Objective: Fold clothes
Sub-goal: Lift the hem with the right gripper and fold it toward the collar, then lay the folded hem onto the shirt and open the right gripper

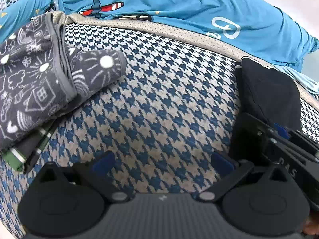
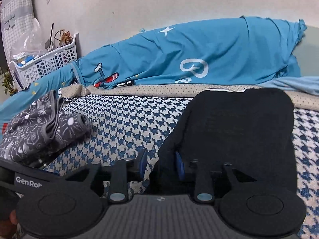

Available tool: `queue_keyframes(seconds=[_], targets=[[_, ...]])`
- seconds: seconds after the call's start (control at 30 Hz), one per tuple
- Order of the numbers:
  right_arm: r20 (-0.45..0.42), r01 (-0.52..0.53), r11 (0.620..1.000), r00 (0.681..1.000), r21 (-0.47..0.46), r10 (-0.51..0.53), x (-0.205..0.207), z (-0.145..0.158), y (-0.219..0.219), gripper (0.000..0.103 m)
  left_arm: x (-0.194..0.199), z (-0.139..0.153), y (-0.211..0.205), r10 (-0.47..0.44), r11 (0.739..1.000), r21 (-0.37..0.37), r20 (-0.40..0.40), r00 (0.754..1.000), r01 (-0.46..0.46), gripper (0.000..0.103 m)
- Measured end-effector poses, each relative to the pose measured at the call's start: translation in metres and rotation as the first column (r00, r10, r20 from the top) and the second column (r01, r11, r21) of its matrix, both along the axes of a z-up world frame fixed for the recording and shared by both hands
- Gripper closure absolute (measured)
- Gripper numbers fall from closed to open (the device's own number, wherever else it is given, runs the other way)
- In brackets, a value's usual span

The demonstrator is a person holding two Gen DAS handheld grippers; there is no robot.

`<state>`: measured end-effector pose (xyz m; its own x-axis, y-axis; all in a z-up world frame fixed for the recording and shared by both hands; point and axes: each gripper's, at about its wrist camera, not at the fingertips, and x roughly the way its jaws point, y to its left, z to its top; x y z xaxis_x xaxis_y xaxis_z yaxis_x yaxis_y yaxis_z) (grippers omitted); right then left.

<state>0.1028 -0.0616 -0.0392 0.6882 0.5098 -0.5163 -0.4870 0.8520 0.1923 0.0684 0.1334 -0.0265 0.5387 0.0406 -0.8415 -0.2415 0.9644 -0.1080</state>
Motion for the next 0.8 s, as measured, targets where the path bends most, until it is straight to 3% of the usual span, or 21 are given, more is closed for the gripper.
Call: queue_keyframes(seconds=[0.13,0.37,0.53,0.8], targets=[[0.014,0.021,1.000,1.000,-0.018,-0.021,-0.013,0.012,-0.009,0.060,0.001,0.003,-0.002,0.005,1.000,0.007,0.012,1.000,-0.005,0.000],[0.037,0.067,0.997,0.997,-0.043,-0.065,-0.038,0.035,-0.030,0.056,-0.003,0.007,-0.018,-0.038,0.998,0.043,0.036,0.999,0.036,0.000],[0.004,0.147,0.987,0.989,-0.070,-0.148,-0.065,0.041,-0.053,0.054,-0.010,0.008,-0.035,-0.092,0.993,0.084,0.042,0.995,0.089,0.000],[-0.059,0.270,0.959,0.960,-0.081,-0.275,-0.100,0.042,-0.092,0.054,-0.041,0.007,-0.053,-0.172,0.984,0.061,0.035,0.984,0.170,0.000]])
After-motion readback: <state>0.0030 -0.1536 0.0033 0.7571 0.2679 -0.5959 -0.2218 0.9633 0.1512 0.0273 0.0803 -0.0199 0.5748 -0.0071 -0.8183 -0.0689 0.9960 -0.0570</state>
